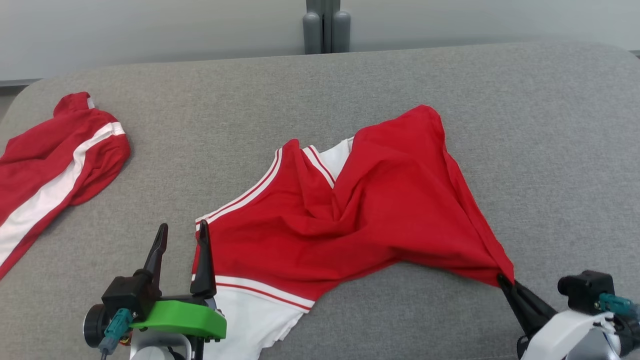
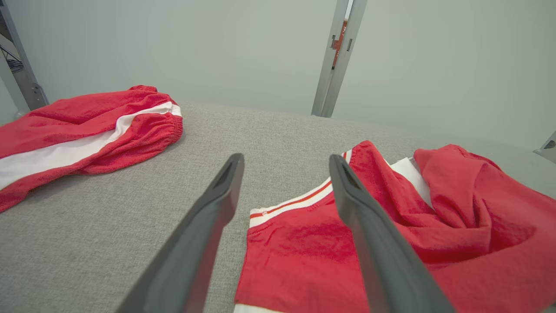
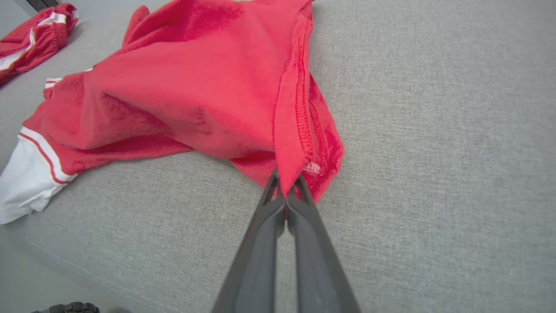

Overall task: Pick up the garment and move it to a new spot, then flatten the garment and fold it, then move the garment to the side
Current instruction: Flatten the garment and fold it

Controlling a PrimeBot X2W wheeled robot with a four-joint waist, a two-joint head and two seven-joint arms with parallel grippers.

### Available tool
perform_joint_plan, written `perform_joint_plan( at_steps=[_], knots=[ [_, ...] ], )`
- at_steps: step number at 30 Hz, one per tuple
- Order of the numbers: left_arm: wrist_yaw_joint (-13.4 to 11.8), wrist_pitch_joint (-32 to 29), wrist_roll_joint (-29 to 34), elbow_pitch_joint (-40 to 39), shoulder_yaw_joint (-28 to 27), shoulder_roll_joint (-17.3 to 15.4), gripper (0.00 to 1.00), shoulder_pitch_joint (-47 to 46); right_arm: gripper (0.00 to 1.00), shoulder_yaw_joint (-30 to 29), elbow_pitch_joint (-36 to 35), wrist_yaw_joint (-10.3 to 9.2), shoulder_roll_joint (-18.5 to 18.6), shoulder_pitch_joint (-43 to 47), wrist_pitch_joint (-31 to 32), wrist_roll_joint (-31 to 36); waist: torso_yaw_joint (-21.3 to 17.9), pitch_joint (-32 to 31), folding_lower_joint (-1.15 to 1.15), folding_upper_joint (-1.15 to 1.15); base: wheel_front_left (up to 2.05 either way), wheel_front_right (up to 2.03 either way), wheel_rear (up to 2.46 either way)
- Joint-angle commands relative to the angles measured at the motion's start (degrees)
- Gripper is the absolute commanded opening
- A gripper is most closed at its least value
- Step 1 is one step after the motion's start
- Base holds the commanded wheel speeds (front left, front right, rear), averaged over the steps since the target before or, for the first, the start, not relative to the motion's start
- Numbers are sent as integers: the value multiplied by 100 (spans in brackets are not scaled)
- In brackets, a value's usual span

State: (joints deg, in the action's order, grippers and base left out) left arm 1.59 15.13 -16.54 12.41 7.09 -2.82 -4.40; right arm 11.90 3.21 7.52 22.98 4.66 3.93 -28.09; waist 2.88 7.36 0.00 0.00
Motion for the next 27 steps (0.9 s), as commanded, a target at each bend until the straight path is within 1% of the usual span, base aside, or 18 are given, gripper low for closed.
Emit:
perform_joint_plan(
  at_steps=[1, 4, 8, 12, 15, 19, 22, 23, 24, 25, 27],
  knots=[
    [34, 1, 59, -8, -31, -14, 100, 39, 0, -163, -239, -6, -126, 291, 119, -56, -93, 2, 0, 0, 0, 0, 0],
    [43, 1, 82, -24, -67, -15, 100, 43, 0, -396, -838, -6, -381, 834, 453, -87, -154, 43, 0, 0, 0, 0, 0],
    [78, 1, 104, -21, -112, -15, 100, 15, 0, -621, -1458, -6, -570, 1219, 826, -125, -206, 95, 0, 0, 0, 0, 0],
    [88, 2, 123, -12, -147, -15, 100, -44, 0, -783, -1942, -5, -738, 1254, 1080, -242, -219, 121, 0, 0, 0, 0, 0],
    [95, 1, 104, 3, -122, -15, 100, -100, 0, -824, -2070, -5, -683, 1094, 1189, -148, -161, 137, 0, 0, 0, 0, 0],
    [75, 2, 84, 18, -86, -15, 100, -127, 0, -796, -1942, -5, -604, 743, 1102, -102, -44, 159, 0, 0, 0, 0, 0],
    [64, 2, 93, 16, -71, -15, 100, -128, 0, -726, -1686, -5, -515, 340, 992, -5, 63, 178, 0, 0, 0, 0, 0],
    [60, 2, 112, 12, -62, -15, 100, -155, 0, -631, -1331, -4, -465, -106, 854, 95, 174, 214, 0, 0, 0, 0, 0],
    [64, 1, 117, 17, -56, -15, 100, -176, 0, -603, -1161, -5, -440, -289, 796, 123, 224, 229, 0, 0, 0, 0, 0],
    [61, 1, 111, 10, -58, -15, 100, -216, 0, -564, -840, -5, -425, -635, 690, 162, 300, 264, 0, 0, 0, 0, 0],
    [59, 2, 90, 15, -43, -14, 100, -239, 0, -535, -463, -5, -424, -967, 599, 177, 382, 306, 0, 0, 0, 0, 0]
  ],
)
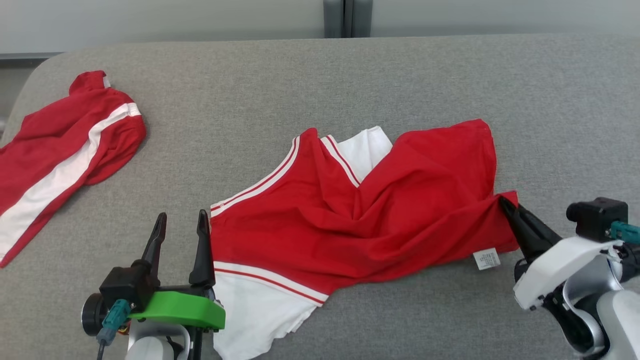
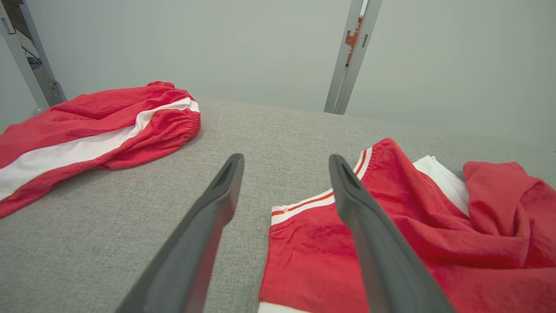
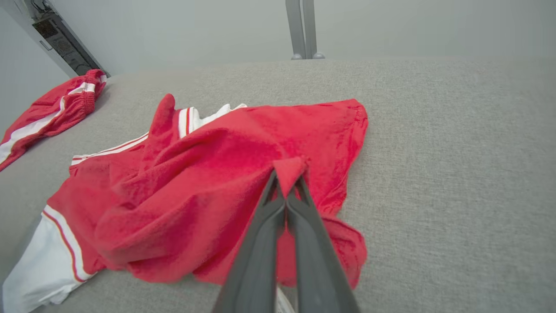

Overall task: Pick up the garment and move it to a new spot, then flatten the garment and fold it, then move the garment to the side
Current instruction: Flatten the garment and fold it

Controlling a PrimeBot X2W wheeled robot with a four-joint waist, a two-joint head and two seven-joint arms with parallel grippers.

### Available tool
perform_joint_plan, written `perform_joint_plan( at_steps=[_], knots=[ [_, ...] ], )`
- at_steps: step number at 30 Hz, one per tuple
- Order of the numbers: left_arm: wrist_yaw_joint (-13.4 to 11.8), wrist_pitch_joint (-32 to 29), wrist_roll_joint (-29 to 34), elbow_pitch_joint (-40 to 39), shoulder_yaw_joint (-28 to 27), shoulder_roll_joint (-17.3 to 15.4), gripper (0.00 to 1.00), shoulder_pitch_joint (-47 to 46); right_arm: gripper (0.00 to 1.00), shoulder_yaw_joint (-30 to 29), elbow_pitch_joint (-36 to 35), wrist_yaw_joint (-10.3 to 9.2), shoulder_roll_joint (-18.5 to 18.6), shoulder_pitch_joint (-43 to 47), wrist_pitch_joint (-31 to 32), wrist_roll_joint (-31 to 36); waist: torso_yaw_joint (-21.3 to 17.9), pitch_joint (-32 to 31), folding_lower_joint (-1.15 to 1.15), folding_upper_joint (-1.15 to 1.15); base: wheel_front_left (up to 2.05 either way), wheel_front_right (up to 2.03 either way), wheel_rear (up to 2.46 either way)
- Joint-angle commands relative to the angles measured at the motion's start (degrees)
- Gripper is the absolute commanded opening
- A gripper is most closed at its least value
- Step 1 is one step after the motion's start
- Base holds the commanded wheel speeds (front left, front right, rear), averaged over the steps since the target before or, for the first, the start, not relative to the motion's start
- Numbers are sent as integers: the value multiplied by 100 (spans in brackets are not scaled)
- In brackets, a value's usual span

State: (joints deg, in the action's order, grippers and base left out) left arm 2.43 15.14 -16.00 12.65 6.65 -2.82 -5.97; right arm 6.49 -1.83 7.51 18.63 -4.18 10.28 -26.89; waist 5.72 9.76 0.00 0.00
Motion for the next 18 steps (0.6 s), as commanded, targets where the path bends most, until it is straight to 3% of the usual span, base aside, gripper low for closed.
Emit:
perform_joint_plan(
  at_steps=[1, 11, 12, 13, 18],
  knots=[
    [-25, 0, 25, -5, 7, -14, 100, -92, 0, 22, 215, -4, 10, -244, -88, 64, 133, 84, 0, 0, 0, 0, 0],
    [-66, 0, -63, 3, 123, -14, 100, -181, 0, 364, 2450, -5, -125, -1660, -817, 229, 405, 230, 0, 0, 0, 0, 0],
    [-70, 0, -66, 6, 128, -14, 100, -175, 40, 416, 2638, -5, -144, -1760, -932, 236, 413, 227, 0, 0, 0, 0, 0],
    [-75, 0, -68, 9, 132, -14, 100, -169, 100, 453, 2769, -5, -162, -1821, -1023, 239, 417, 222, 0, 0, 0, 0, 0],
    [-105, 0, -27, 0, 64, -14, 100, -61, 100, 619, 3249, -5, -173, -1934, -1583, 150, 335, 119, 0, 0, 0, 0, 0]
  ],
)
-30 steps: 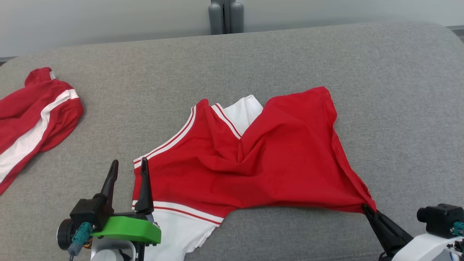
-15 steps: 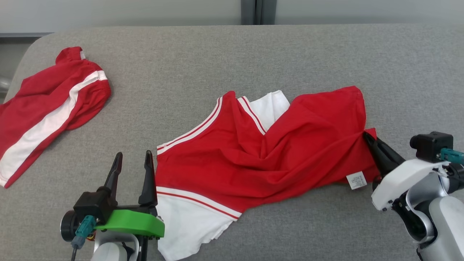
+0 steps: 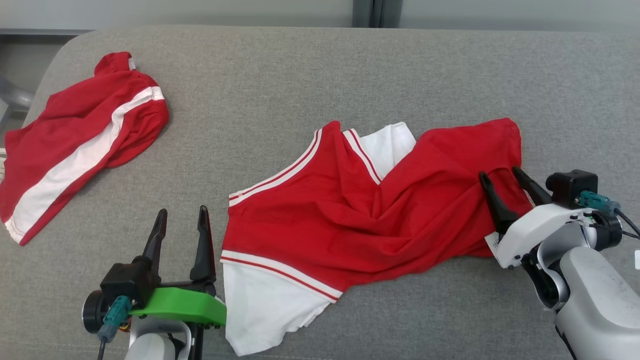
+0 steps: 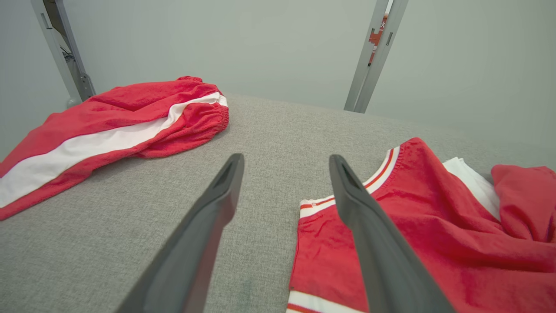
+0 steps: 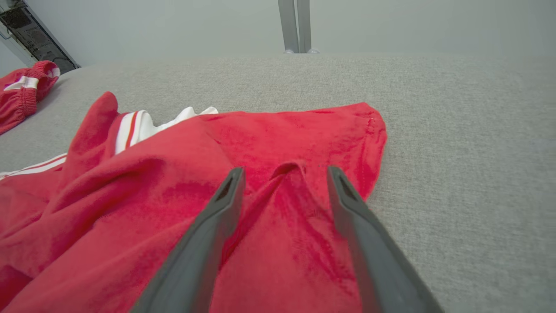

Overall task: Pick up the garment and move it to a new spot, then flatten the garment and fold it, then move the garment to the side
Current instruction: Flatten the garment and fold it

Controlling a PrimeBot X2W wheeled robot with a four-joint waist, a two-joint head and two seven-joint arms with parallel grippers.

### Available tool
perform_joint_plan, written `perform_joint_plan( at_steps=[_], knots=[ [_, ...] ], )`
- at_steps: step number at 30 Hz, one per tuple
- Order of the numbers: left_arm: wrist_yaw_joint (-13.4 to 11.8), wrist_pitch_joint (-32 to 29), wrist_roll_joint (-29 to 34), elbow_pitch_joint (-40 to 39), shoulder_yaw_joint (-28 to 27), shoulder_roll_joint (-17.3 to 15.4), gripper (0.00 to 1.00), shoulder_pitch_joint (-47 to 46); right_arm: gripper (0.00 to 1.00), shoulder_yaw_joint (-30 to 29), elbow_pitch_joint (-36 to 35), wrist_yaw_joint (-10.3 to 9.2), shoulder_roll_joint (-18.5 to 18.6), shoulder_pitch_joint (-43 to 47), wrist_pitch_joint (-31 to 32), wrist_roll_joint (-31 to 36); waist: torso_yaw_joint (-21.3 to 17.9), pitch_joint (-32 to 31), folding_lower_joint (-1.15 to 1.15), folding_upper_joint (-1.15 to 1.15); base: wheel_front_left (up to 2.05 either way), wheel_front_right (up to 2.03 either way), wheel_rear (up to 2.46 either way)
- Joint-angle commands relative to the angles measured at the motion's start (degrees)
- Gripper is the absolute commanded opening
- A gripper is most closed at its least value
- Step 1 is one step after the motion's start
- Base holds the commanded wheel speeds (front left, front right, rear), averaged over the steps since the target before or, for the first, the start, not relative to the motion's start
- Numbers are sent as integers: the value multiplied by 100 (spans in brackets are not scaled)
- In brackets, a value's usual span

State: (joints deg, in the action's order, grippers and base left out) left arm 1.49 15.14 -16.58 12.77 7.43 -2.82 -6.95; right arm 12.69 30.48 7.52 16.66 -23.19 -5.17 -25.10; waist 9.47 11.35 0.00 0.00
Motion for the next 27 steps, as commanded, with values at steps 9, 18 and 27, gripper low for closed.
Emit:
perform_joint_plan(
  at_steps=[9, 18, 27],
  knots=[
    [23, 0, 157, -27, -227, -14, 100, 224, 100, -91, -223, -6, 57, 478, -725, -312, -325, -312, 0, 0, 0, 0, 0],
    [61, 0, 253, -20, -377, -15, 100, 452, 100, -557, -1139, -6, -73, 1316, -921, -163, -546, -618, 0, 0, 0, 0, 0],
    [154, 0, 460, -86, -598, -15, 100, 718, 100, -1047, -2221, -6, -382, 2257, -850, 221, -716, -839, 0, 0, 0, 0, 0]
  ],
)
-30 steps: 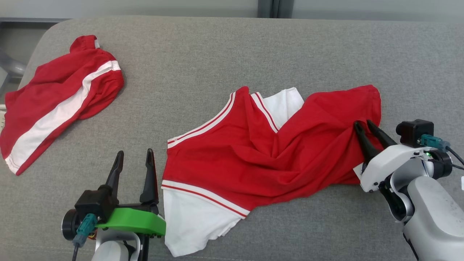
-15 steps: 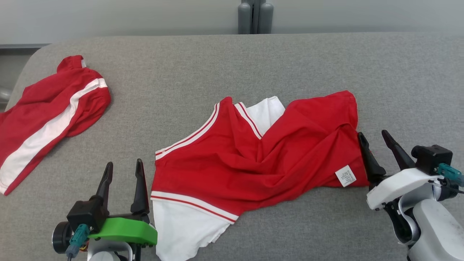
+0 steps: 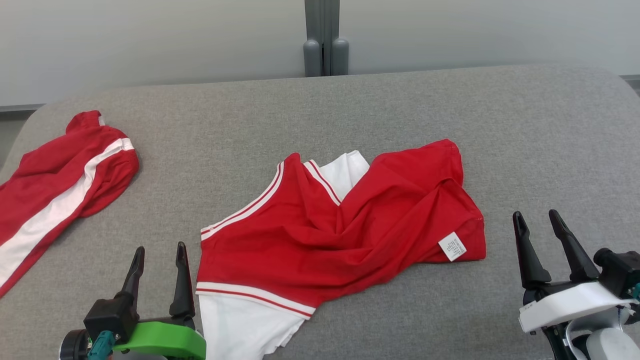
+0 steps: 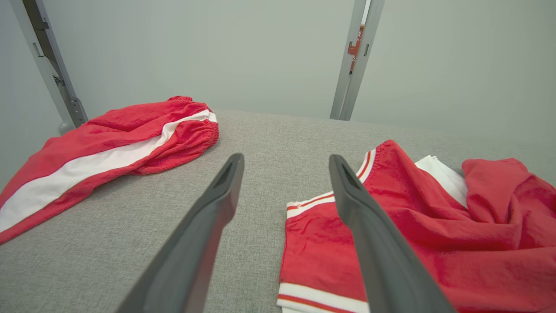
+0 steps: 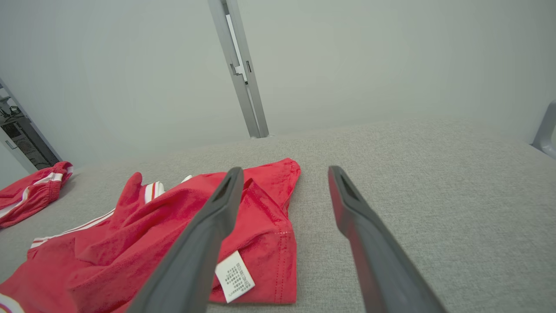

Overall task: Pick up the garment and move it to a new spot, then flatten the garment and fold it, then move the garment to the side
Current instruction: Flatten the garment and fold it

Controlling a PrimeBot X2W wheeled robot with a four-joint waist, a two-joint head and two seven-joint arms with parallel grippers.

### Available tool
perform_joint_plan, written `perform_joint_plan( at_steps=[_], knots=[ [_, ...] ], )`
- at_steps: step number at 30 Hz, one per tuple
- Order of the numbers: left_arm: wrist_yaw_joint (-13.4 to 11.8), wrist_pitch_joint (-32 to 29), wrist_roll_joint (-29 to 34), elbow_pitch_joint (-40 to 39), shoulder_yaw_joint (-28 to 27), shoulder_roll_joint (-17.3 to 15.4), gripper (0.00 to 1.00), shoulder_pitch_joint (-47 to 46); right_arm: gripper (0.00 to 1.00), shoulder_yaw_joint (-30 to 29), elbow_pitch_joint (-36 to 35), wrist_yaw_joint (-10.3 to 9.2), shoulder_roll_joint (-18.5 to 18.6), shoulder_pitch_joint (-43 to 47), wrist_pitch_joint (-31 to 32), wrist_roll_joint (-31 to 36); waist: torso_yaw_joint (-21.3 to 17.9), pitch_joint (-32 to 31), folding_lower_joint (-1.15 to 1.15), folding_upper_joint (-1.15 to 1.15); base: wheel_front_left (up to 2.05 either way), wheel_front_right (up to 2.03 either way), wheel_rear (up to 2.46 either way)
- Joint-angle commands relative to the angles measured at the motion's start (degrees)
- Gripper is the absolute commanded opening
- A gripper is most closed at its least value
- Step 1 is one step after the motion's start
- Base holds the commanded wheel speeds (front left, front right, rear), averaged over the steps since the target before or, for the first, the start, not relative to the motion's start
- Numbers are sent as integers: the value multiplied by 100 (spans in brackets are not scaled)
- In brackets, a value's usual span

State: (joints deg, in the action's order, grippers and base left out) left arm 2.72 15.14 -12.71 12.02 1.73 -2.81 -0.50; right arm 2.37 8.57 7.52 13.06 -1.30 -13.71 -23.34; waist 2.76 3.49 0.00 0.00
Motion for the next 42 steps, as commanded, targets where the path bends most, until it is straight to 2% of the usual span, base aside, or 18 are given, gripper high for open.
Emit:
perform_joint_plan(
  at_steps=[1, 8, 16, 33, 42],
  knots=[
    [37, 0, 90, -19, -40, -16, 100, 97, 100, -55, -138, -6, -61, 153, 19, 101, -50, -74, 0, 0, 0, 0, 0],
    [108, 0, 255, 3, -166, -31, 100, 220, 100, -164, -700, -6, -355, 726, 157, 488, -22, -249, 0, 0, 0, 0, 0],
    [115, 0, 457, 18, -247, -133, 100, 358, 100, -207, -993, -6, -613, 1070, 281, 857, 58, -431, 0, 0, 0, 0, 0],
    [44, -347, 470, -30, -108, -311, 100, 117, 100, -315, -1178, -5, -738, 948, 573, 1212, 131, -525, 0, 0, 0, 0, 0],
    [-57, -722, 421, -451, -80, -331, 100, 256, 100, -287, -1309, -6, -768, 917, 805, 1315, 162, -520, 0, 0, 0, 0, 0]
  ],
)
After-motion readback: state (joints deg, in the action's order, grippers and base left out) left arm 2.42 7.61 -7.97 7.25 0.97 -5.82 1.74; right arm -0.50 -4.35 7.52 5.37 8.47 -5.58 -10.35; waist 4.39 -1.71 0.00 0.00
